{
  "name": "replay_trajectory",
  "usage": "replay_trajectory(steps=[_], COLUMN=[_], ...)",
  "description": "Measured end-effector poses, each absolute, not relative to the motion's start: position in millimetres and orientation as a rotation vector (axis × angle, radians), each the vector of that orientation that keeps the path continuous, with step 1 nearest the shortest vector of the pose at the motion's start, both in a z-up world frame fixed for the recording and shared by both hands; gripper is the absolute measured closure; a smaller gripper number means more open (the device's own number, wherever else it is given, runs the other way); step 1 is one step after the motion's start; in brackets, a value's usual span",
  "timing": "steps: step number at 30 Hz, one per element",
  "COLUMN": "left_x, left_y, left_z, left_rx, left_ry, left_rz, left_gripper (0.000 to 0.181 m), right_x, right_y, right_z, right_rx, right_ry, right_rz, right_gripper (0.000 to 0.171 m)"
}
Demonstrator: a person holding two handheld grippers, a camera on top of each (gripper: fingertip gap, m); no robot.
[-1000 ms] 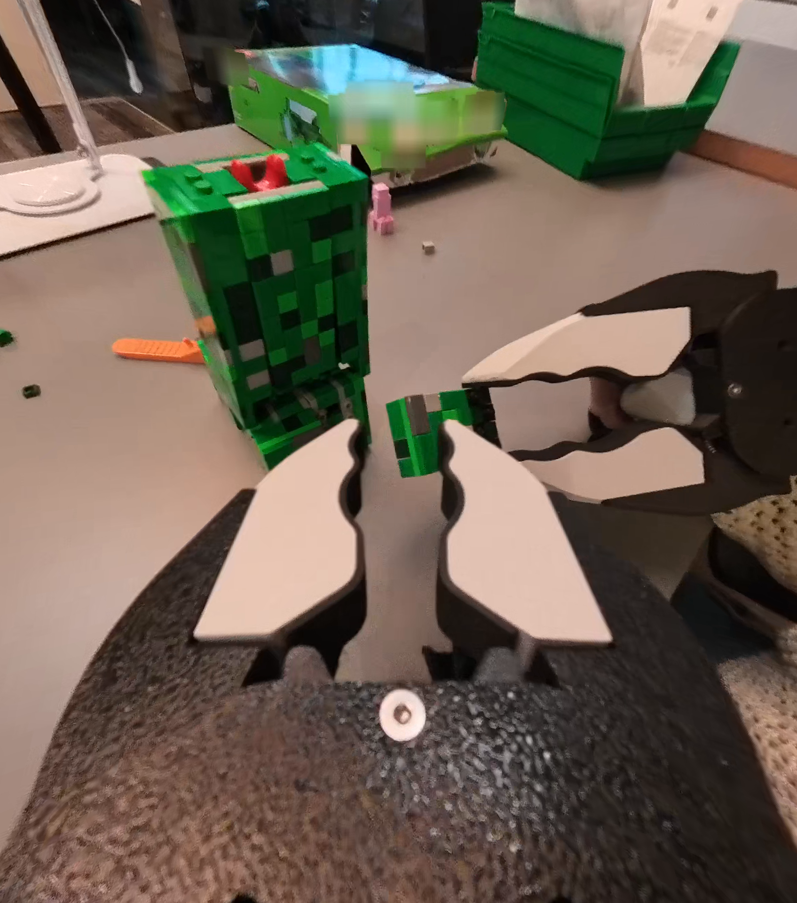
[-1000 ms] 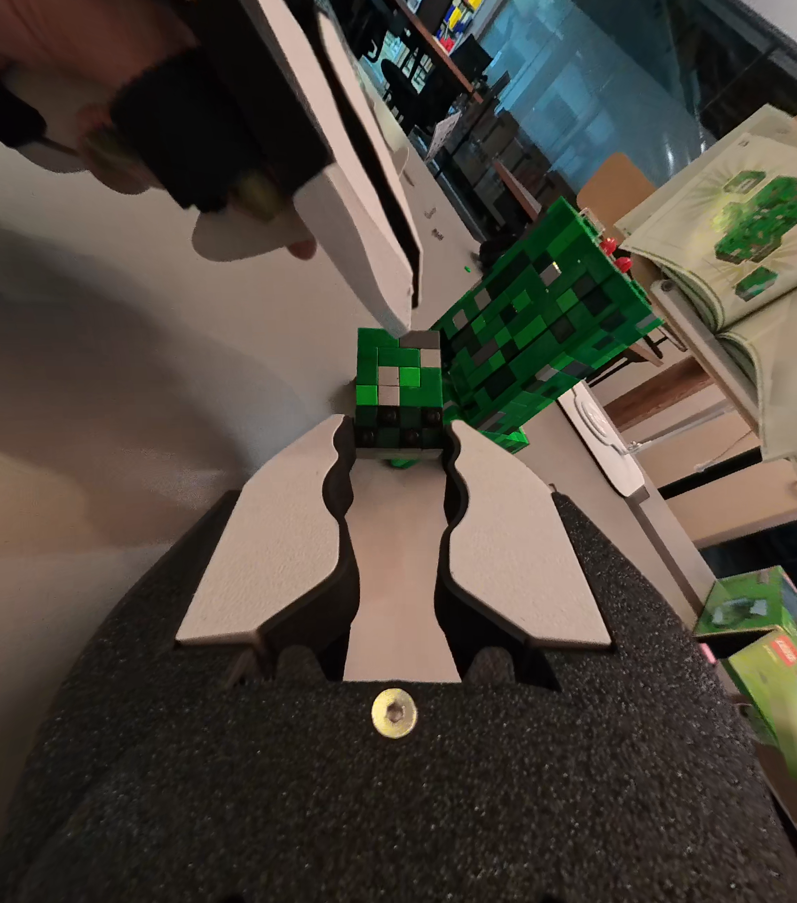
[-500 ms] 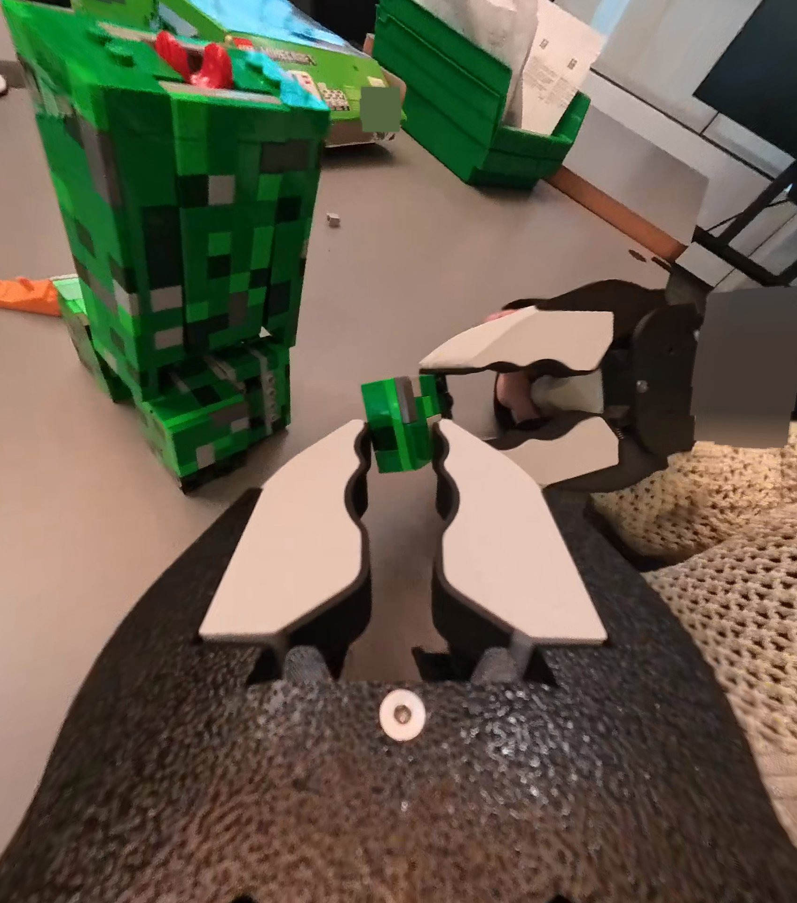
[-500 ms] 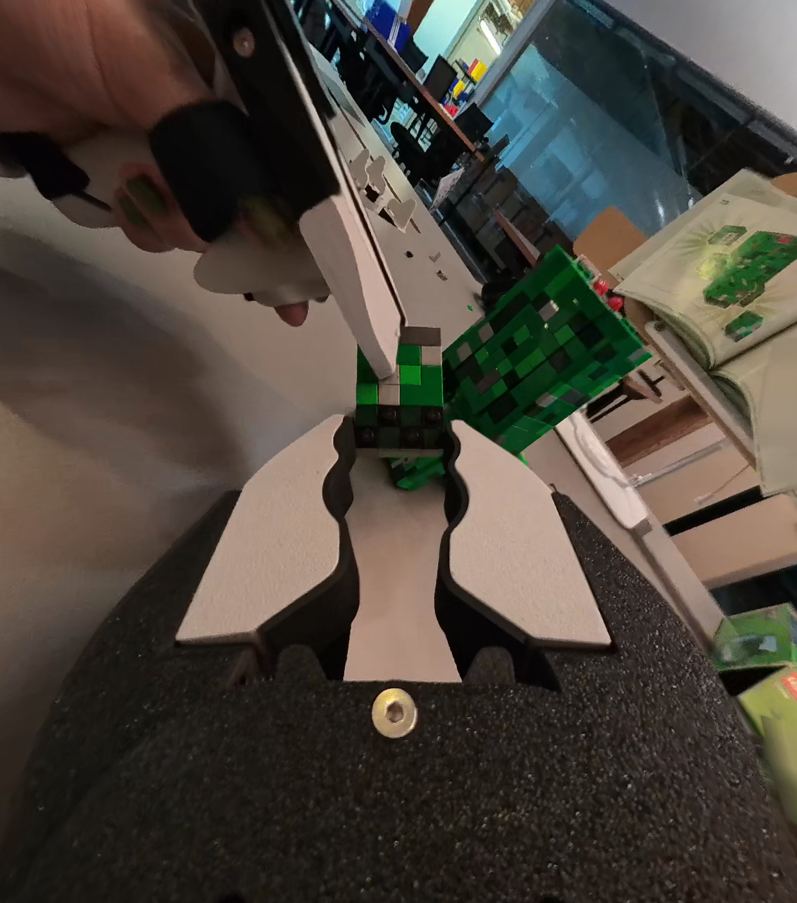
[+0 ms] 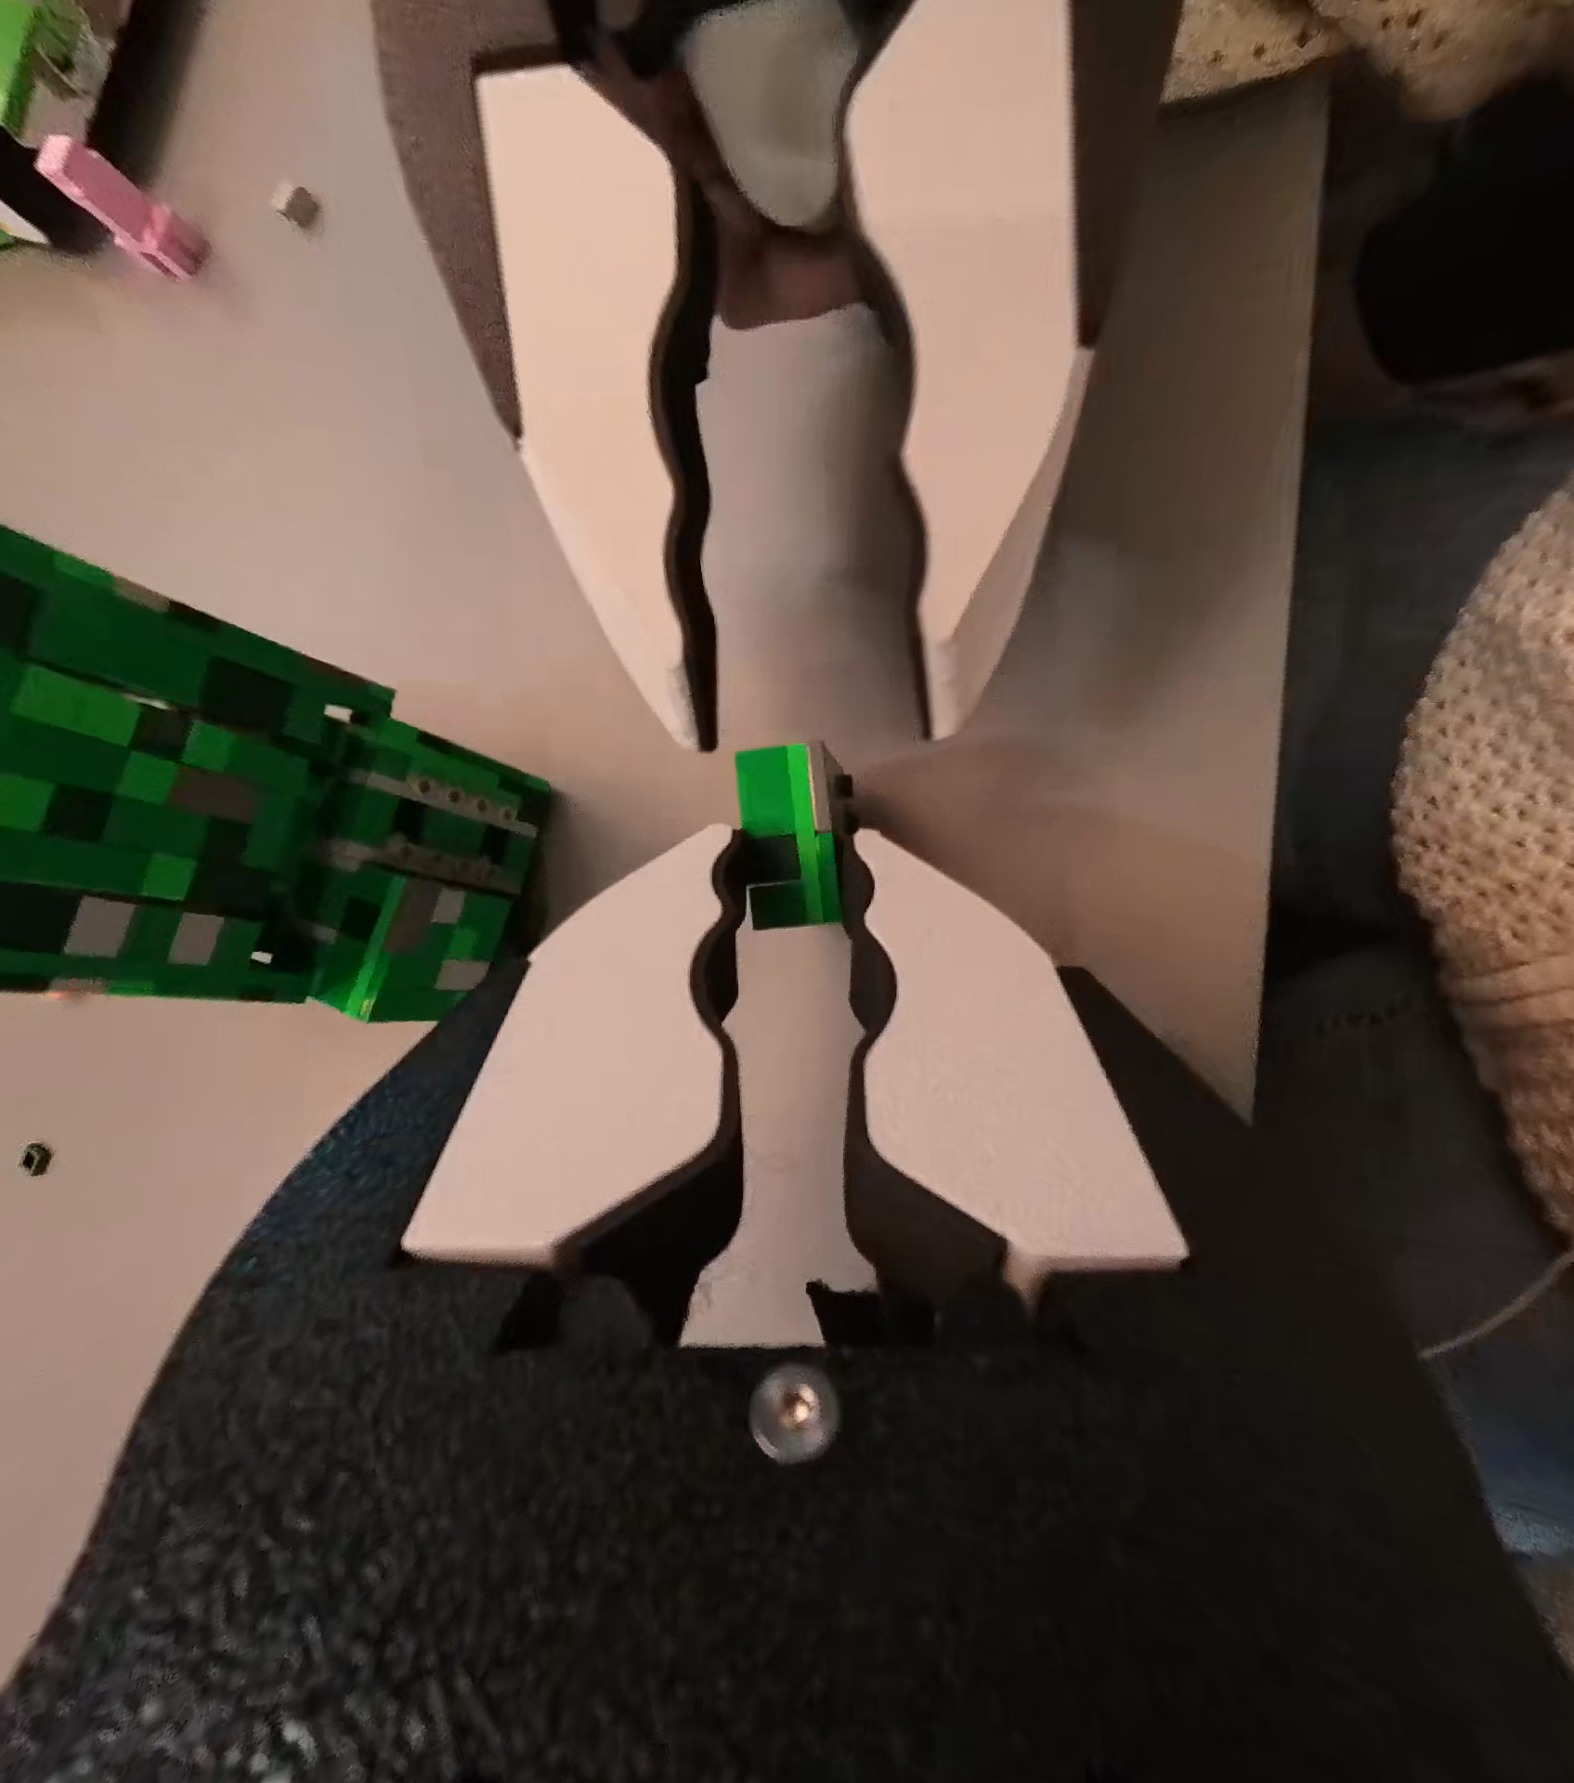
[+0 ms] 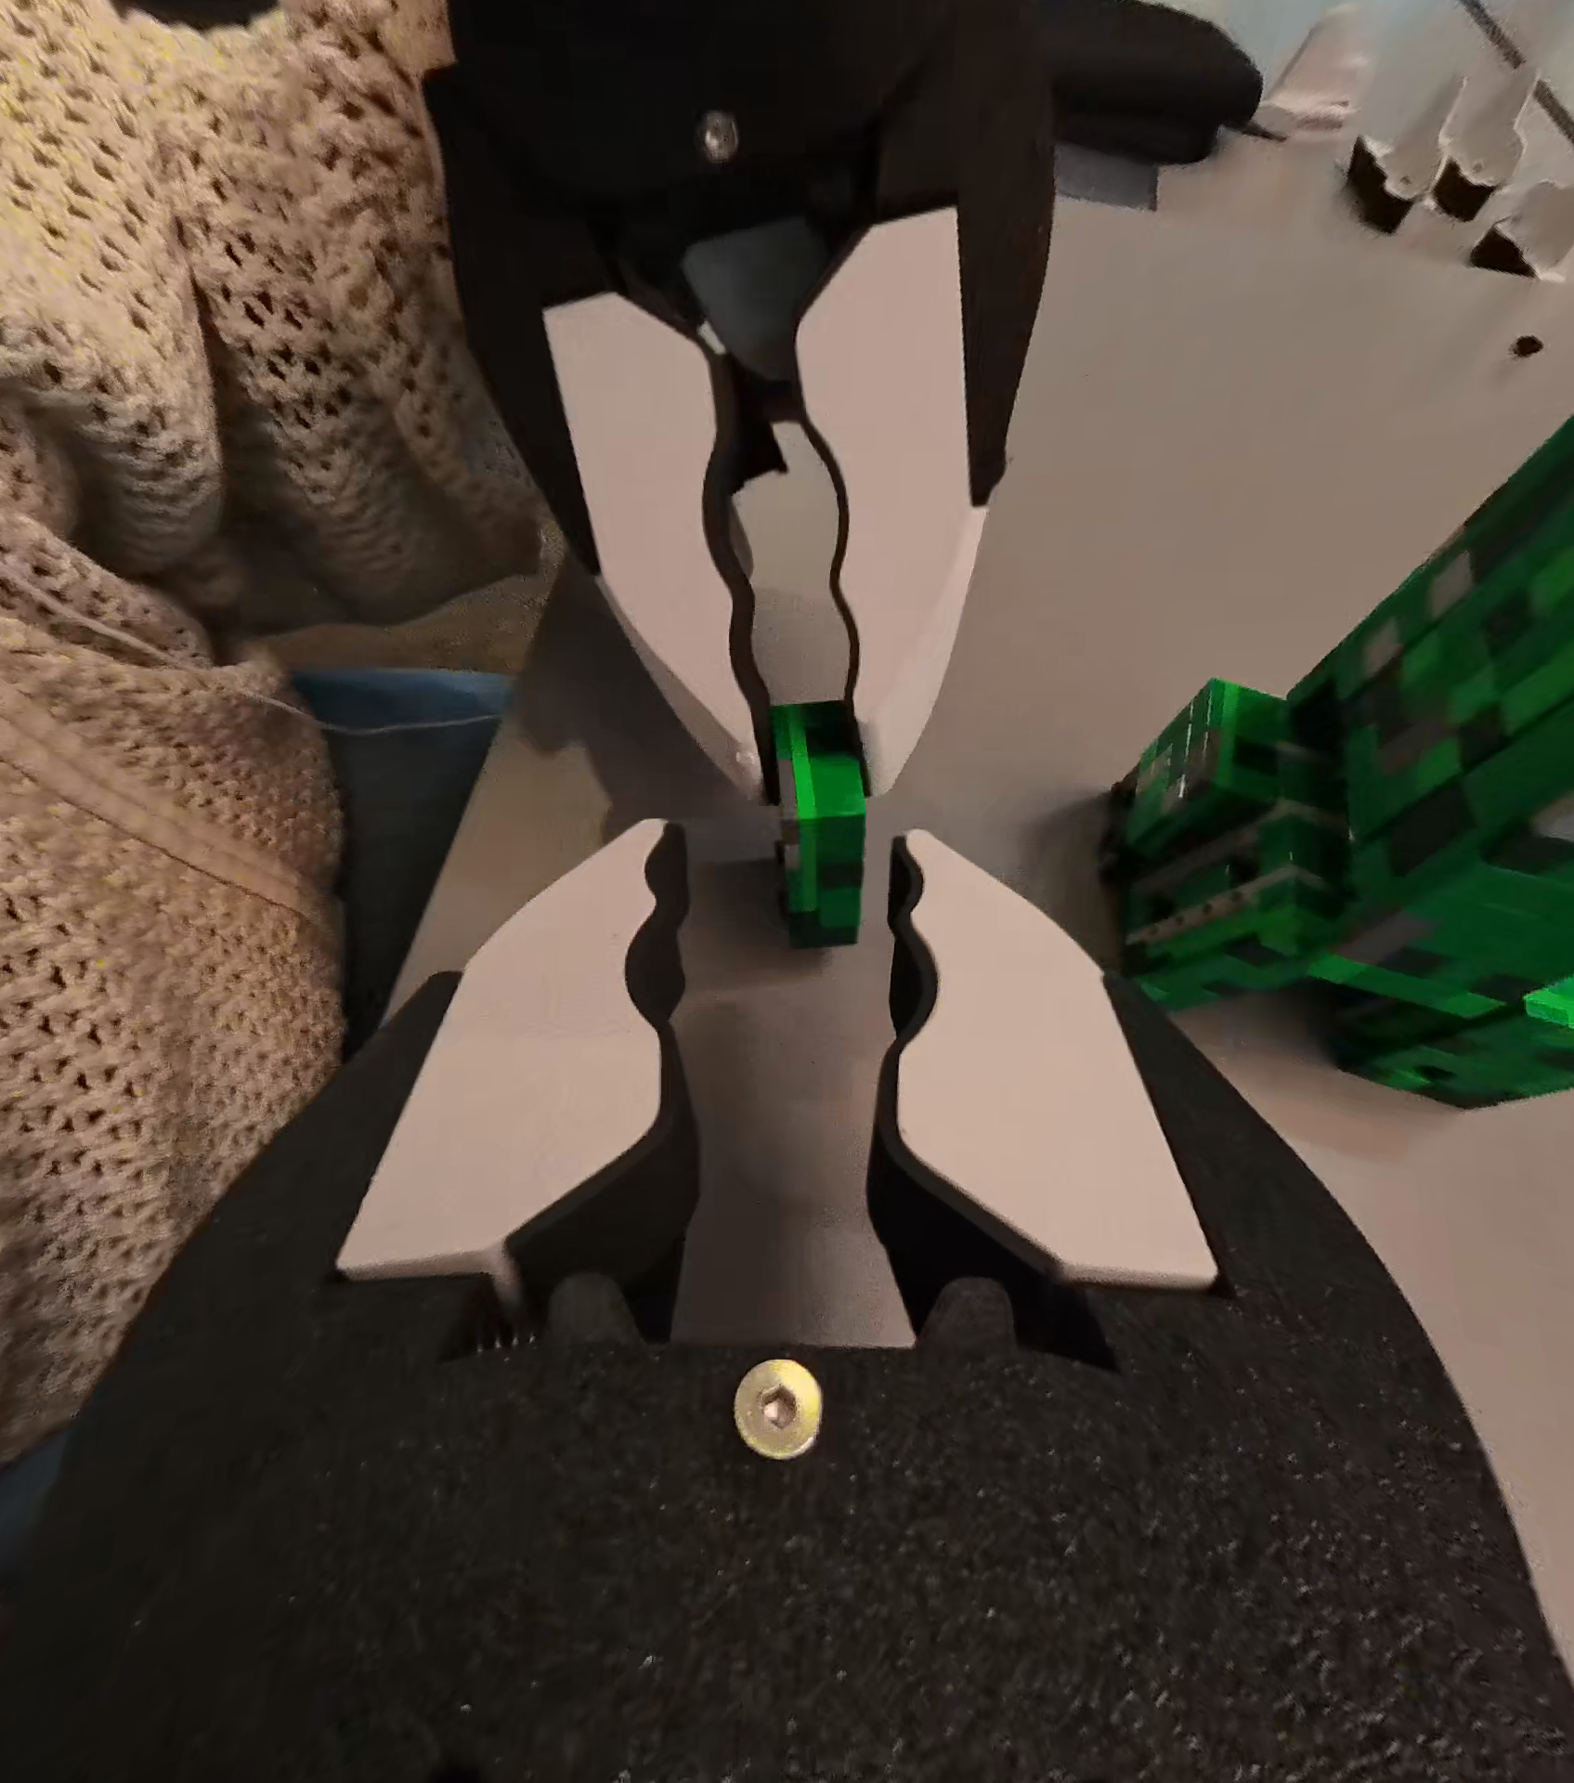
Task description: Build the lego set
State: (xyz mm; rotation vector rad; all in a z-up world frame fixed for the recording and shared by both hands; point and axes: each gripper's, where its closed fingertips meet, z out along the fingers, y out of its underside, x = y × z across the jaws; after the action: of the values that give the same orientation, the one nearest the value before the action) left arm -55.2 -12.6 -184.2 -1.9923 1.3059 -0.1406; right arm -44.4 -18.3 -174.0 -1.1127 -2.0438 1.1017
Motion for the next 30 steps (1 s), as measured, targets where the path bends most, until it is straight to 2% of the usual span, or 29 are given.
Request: replay_trajectory(steps=[2, 7, 9, 12, 17, 21, 25, 30], left_x=[-54, -54, -55, -59, -95, -132, -159, -161], left_y=[-14, -14, -13, -4, 18, 32, 56, 69], left_z=[-187, -188, -188, -184, -167, -163, -160, -171], left_rx=[-1.992, -1.976, -1.964, -1.947, -1.907, -1.881, -1.826, -1.843], left_ry=[1.328, 1.337, 1.332, 1.262, 1.015, 0.862, 0.755, 0.801], left_rz=[-0.151, -0.187, -0.205, -0.214, -0.136, -0.154, -0.192, -0.275], left_gripper=[0.163, 0.163, 0.163, 0.163, 0.131, 0.123, 0.122, 0.113], right_x=[-49, -54, -56, -60, -63, -67, -75, -83], right_y=[-14, -16, -16, -9, 23, 41, 48, 52], right_z=[-178, -192, -194, -191, -183, -185, -188, -192], right_rx=[-1.098, -1.115, -1.132, -1.161, -1.268, -1.325, -1.347, -1.401], right_ry=[-2.053, -2.098, -2.089, -2.032, -1.841, -1.756, -1.733, -1.729], right_rz=[1.049, 1.020, 1.034, 1.063, 1.047, 0.974, 0.906, 0.880], right_gripper=[0.137, 0.136, 0.153, 0.154, 0.154, 0.155, 0.155, 0.154])
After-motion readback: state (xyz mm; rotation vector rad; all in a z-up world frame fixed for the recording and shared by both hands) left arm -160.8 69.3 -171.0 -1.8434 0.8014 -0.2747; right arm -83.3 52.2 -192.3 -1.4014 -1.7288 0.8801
